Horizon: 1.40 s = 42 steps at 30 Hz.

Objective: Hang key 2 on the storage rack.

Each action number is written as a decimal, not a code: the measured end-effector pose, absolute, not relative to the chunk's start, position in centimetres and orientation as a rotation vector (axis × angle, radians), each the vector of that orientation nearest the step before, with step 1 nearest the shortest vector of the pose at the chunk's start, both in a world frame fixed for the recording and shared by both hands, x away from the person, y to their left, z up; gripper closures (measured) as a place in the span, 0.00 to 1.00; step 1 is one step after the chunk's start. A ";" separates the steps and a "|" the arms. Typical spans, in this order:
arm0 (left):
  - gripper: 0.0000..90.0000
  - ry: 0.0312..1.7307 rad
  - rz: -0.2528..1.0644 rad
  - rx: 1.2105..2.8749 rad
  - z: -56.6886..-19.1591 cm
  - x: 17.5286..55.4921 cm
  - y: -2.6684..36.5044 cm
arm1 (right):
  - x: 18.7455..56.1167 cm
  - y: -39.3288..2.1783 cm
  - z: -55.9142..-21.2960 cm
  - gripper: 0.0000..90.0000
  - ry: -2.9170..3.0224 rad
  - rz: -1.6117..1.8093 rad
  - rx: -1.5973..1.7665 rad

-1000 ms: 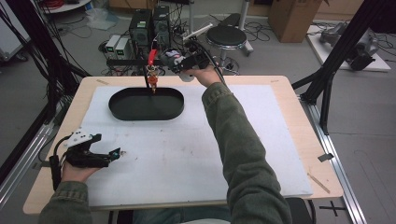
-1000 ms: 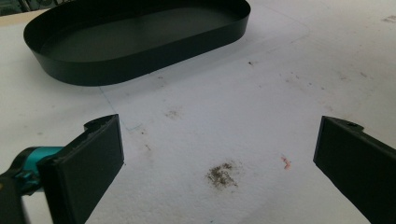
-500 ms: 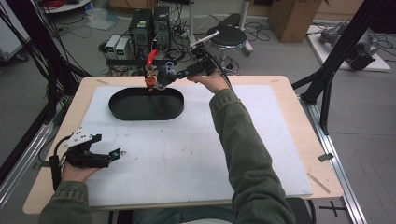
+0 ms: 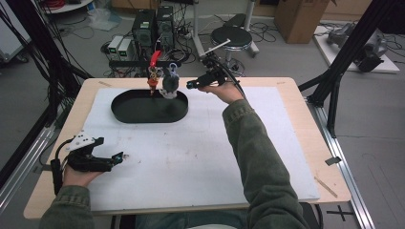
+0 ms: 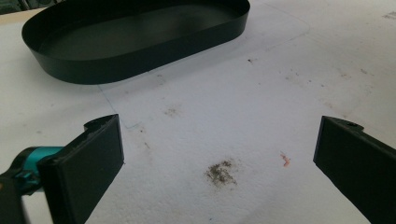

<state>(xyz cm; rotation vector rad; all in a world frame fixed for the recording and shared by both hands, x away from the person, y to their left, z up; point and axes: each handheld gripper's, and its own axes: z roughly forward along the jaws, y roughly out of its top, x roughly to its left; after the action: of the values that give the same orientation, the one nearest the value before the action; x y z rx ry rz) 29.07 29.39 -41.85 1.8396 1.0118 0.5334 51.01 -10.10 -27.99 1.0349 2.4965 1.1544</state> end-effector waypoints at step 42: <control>0.02 1.017 0.533 1.840 -41.9 29.1 29.3 | 44.4 -21.4 -32.4 0.01 2.306 1.253 1.134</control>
<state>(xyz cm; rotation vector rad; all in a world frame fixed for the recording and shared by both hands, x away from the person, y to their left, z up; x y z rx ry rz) 29.09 29.29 -41.88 1.8402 1.0168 0.5332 44.35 -21.42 -32.44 1.1335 2.3061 1.2530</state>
